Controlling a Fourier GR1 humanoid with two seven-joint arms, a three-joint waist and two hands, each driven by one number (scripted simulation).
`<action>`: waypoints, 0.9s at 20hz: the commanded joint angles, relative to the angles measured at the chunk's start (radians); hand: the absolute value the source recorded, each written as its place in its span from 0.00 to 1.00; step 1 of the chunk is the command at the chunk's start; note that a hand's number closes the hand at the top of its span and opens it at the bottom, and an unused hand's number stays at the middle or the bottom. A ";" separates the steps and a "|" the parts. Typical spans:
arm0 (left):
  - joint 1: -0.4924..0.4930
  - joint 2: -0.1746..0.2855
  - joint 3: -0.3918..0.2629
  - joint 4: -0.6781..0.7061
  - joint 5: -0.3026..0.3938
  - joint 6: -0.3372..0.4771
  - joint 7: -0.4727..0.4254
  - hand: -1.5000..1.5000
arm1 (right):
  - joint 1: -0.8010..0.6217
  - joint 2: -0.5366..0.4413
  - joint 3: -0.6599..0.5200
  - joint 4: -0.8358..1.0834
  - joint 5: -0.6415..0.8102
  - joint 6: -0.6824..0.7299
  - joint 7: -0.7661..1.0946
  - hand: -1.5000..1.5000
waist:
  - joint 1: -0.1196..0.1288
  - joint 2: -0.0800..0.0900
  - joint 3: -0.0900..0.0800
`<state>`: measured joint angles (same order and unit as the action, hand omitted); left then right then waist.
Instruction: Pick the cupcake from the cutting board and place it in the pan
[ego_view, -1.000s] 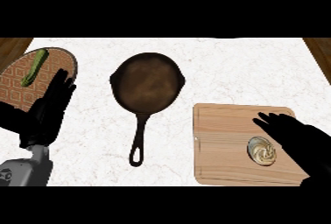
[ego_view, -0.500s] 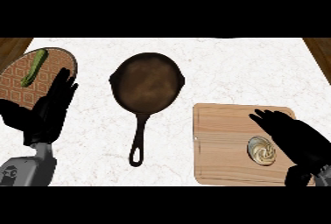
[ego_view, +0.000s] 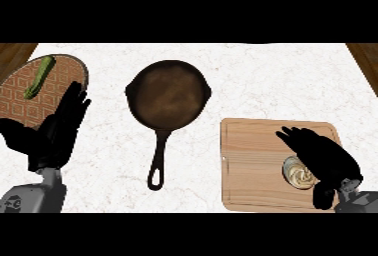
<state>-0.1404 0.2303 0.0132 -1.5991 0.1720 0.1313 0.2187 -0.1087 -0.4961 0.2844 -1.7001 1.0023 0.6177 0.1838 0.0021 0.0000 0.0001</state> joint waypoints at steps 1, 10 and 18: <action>0.045 -0.008 0.012 -0.076 -0.022 0.000 0.031 0.50 | 0.009 0.042 -0.006 0.051 0.051 -0.042 -0.038 0.00 | 0.000 -0.001 0.000; 0.004 -0.007 0.064 -0.031 0.000 -0.064 0.023 0.50 | -0.002 0.109 -0.031 0.180 0.093 -0.099 -0.106 0.00 | 0.000 0.000 0.000; -0.034 -0.024 0.078 -0.007 -0.017 -0.052 0.042 0.50 | -0.082 0.145 -0.003 0.342 0.150 -0.219 -0.254 1.00 | 0.001 0.001 0.000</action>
<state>-0.1620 0.1921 0.0566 -1.6075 0.1349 0.1004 0.2490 -0.1656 -0.3843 0.2737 -1.4463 1.1243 0.4711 -0.0136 0.0020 -0.0022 -0.0030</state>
